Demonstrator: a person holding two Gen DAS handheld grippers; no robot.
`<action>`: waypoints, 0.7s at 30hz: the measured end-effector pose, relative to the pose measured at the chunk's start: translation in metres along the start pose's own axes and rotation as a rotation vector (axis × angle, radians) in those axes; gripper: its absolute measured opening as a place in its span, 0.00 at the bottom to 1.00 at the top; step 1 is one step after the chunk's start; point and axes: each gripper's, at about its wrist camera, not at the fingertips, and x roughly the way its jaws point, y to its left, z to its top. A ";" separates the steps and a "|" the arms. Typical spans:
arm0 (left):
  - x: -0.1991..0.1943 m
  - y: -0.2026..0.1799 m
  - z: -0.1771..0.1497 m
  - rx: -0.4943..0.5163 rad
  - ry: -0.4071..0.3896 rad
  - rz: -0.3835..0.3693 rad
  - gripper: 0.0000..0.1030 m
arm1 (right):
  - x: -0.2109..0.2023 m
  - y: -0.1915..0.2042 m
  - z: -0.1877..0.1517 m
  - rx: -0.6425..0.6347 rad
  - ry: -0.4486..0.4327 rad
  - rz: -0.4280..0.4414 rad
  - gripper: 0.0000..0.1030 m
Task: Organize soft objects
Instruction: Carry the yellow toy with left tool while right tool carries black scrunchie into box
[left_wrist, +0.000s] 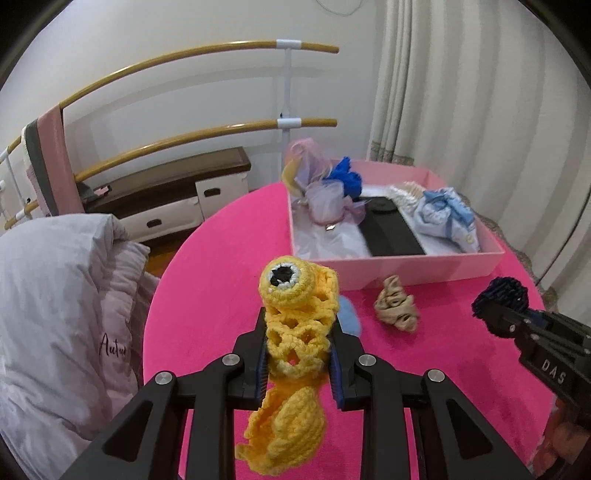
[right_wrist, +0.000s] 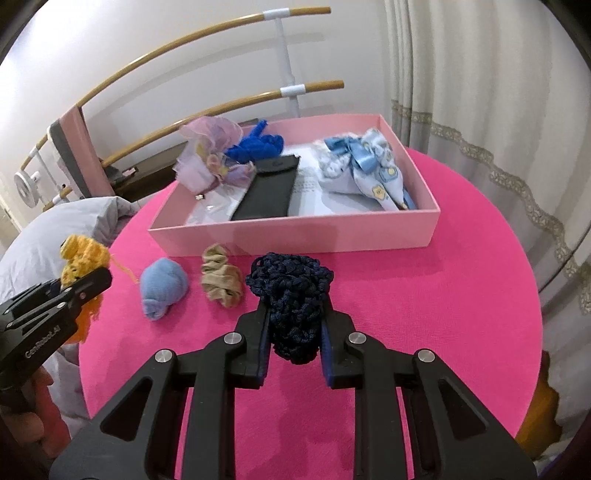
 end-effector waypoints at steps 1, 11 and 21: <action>-0.004 -0.001 0.001 0.004 -0.008 -0.002 0.23 | -0.005 0.002 0.001 -0.004 -0.008 0.003 0.19; -0.037 -0.007 0.023 0.020 -0.081 -0.022 0.23 | -0.045 0.007 0.017 -0.004 -0.091 0.040 0.19; -0.056 -0.013 0.051 0.032 -0.146 -0.029 0.23 | -0.073 0.007 0.046 -0.018 -0.174 0.043 0.19</action>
